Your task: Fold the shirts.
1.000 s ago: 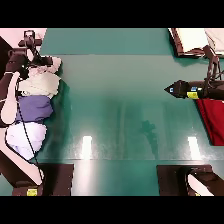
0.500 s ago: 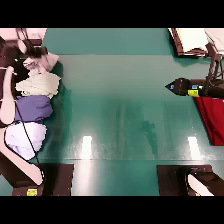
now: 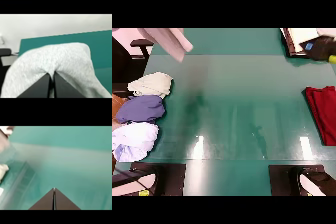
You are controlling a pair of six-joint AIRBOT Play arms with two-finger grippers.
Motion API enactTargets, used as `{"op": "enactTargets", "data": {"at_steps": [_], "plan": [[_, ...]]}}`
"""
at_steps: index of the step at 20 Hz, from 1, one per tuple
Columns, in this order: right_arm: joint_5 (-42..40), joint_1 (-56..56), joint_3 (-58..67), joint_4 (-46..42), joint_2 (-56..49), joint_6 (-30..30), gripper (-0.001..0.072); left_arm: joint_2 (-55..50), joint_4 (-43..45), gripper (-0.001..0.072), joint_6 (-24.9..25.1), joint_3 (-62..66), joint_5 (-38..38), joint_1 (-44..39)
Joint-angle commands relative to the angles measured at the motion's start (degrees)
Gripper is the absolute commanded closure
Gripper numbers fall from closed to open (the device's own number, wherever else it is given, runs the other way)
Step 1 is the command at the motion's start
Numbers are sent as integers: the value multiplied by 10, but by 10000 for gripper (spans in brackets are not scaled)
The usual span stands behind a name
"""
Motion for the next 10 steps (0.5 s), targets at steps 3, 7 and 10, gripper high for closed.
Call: {"op": "enactTargets", "data": {"at_steps": [3, 7, 10], "plan": [[28, 0, 69, 0, 0, -16, 697, 45, 2, 686, 2, -56, -125, -182], [56, 0, 73, 1, 2, -16, 698, 8, -32, 682, -6, -208, -118, -315], [74, 0, 73, 2, 2, -16, 697, -23, -118, 128, -5, -289, -78, -348]]}}
